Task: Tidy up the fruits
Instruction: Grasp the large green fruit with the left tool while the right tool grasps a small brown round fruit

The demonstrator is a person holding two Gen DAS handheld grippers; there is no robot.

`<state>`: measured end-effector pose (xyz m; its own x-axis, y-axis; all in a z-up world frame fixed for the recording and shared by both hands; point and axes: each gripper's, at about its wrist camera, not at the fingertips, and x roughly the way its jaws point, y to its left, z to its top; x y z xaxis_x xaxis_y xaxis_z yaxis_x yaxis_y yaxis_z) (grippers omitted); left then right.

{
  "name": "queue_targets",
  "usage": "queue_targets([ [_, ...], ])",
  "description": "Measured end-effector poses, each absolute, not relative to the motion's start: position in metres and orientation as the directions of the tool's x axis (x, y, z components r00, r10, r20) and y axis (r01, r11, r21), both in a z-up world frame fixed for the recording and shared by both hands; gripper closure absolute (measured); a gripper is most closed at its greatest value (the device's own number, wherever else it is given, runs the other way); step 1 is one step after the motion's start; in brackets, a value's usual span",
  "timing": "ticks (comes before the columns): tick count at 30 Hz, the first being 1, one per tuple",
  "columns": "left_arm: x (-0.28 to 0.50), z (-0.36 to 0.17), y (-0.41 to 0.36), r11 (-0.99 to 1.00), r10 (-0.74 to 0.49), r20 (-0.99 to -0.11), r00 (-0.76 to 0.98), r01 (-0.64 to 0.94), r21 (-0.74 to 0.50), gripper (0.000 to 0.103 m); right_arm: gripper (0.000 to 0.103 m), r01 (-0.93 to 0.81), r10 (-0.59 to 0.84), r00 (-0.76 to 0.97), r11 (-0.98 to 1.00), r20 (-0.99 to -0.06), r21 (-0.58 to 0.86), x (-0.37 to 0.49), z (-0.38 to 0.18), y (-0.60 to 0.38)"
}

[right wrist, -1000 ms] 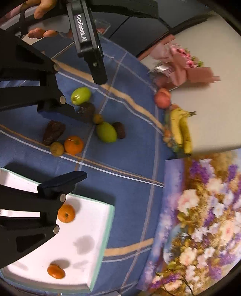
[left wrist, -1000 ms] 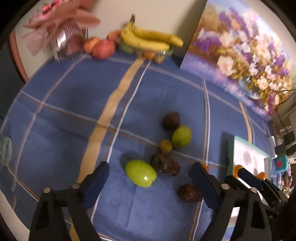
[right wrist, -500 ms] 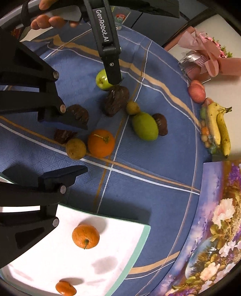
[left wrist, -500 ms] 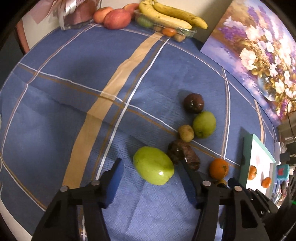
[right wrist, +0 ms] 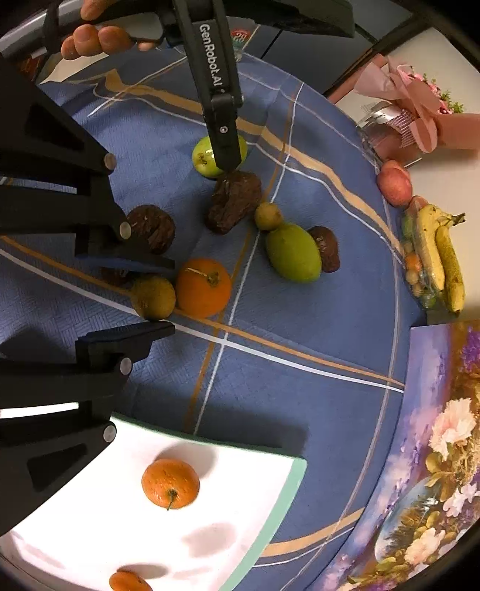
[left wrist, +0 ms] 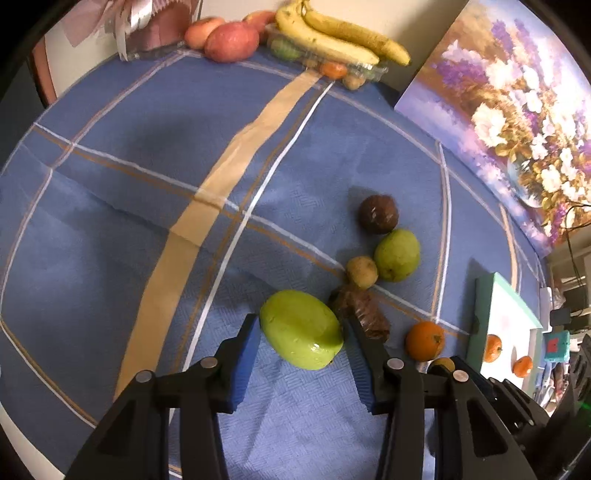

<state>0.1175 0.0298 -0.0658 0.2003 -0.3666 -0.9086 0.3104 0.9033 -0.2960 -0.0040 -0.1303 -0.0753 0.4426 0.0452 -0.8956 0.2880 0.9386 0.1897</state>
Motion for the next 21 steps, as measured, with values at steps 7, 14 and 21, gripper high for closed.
queue_targets([
  [7, 0.113, -0.033, 0.026, 0.892, -0.394, -0.878, 0.272, 0.344, -0.293, 0.054, 0.075, 0.293, 0.026, 0.499, 0.935, -0.866, 0.197, -0.013, -0.05, -0.133],
  [14, 0.105, -0.008, 0.018, 0.878, -0.423, -0.846, 0.324, 0.377, -0.294, 0.054, 0.075, 0.308, -0.001, 0.534, 0.932, -0.846, 0.193, -0.02, -0.031, -0.137],
  [21, 0.089, 0.003, 0.004, 0.857, -0.446, -0.831, 0.331, 0.426, -0.29, 0.054, 0.075, 0.343, -0.024, 0.546, 0.918, -0.838, 0.197, -0.032, -0.022, -0.152],
])
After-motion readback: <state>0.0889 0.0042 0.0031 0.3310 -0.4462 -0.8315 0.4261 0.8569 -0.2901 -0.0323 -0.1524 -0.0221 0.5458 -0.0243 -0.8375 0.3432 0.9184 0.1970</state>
